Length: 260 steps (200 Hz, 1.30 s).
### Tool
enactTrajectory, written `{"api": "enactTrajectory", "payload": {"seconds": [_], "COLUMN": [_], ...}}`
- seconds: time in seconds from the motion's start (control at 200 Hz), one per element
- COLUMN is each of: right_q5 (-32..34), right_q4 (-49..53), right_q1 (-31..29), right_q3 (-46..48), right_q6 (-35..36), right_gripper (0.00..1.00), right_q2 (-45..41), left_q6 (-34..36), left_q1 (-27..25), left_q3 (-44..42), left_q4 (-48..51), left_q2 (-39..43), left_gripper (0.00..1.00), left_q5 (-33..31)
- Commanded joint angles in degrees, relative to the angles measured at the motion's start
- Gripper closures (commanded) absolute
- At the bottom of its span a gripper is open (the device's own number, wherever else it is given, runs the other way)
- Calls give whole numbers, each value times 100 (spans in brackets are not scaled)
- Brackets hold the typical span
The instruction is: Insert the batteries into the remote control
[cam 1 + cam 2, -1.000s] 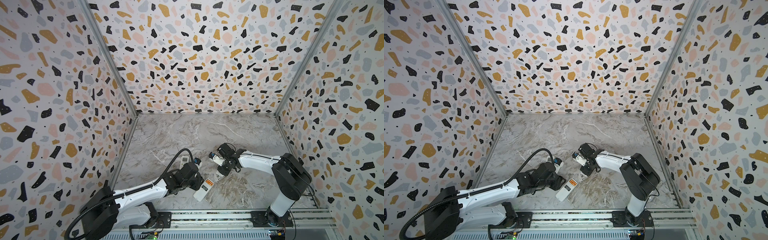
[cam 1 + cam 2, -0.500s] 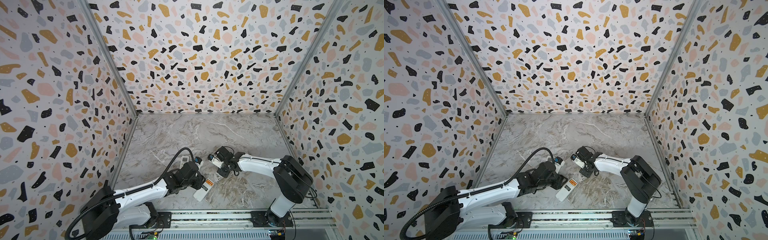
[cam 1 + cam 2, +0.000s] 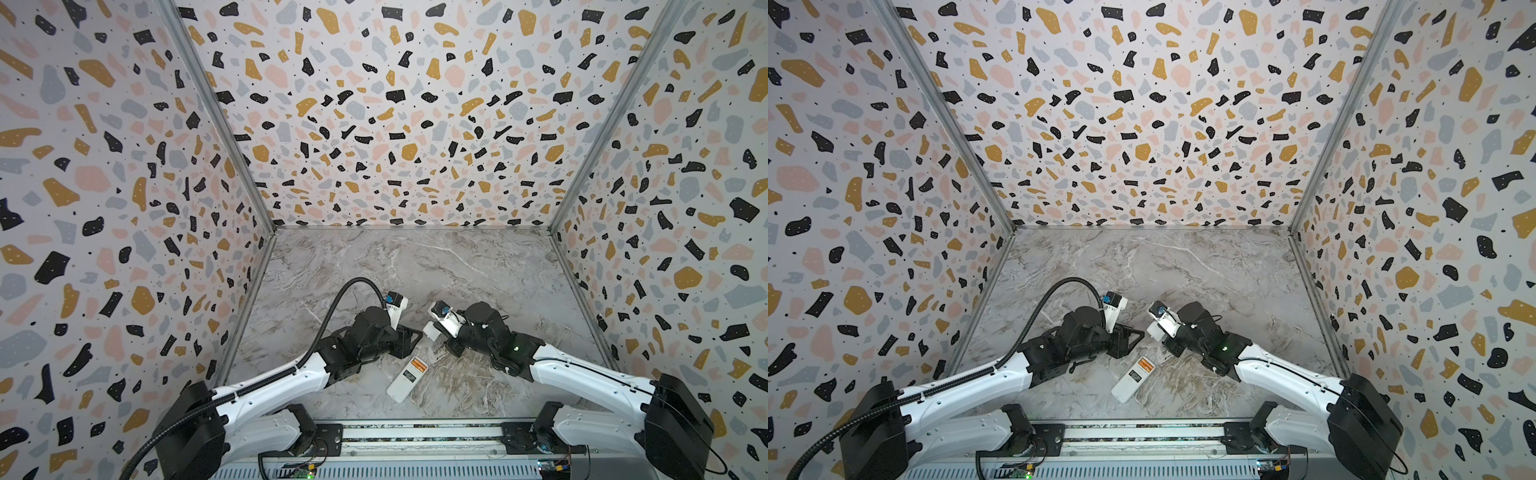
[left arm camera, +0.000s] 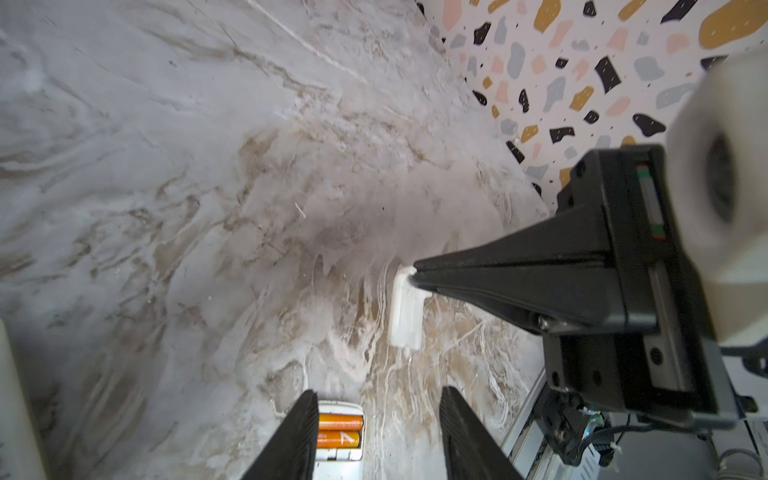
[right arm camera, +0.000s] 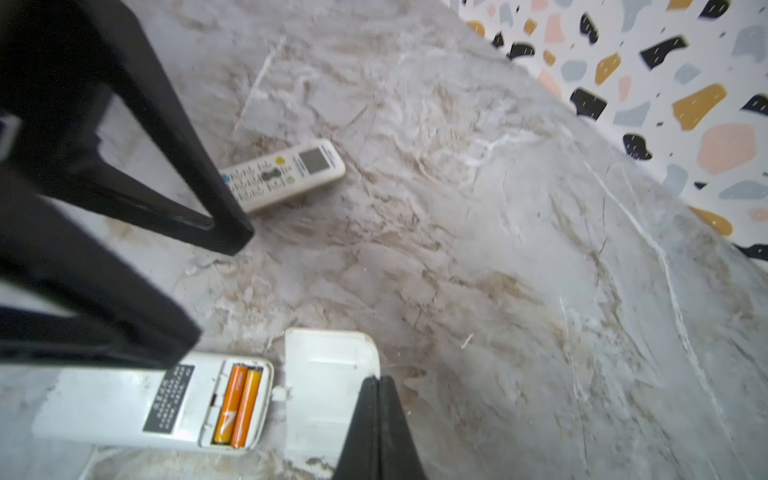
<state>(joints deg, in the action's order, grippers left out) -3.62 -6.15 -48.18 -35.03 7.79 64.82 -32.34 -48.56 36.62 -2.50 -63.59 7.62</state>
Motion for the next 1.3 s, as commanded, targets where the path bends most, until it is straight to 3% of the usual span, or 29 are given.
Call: {"api": "enactTrajectory", "payload": {"seconds": [0.0, 0.466, 0.796, 0.936, 1.086, 1.296], "right_q5": [-358, -790, -877, -826, -817, -842], "right_q4": [-778, -1219, -1236, -1227, -1257, -1267], "right_q1": [9, 116, 116, 116, 116, 116], "right_q3": [82, 119, 88, 83, 75, 39], "right_q6": [-141, -232, -243, -269, -280, -308], "right_gripper": [100, 100, 100, 100, 100, 100], "right_q2": [-132, -116, -11, 0, 12, 33], "left_q6": [8, -206, -221, -178, -177, -176], "left_q1": [128, 203, 202, 200, 199, 197], "left_q3": [195, 11, 17, 14, -32, -41], "left_q4": [-312, -994, -1315, -1247, -1226, -1253], "left_q2": [110, -113, -292, -293, -285, -312], "left_gripper": [52, 65, 85, 85, 75, 81], "left_q5": [-62, 367, 431, 401, 381, 387]}}
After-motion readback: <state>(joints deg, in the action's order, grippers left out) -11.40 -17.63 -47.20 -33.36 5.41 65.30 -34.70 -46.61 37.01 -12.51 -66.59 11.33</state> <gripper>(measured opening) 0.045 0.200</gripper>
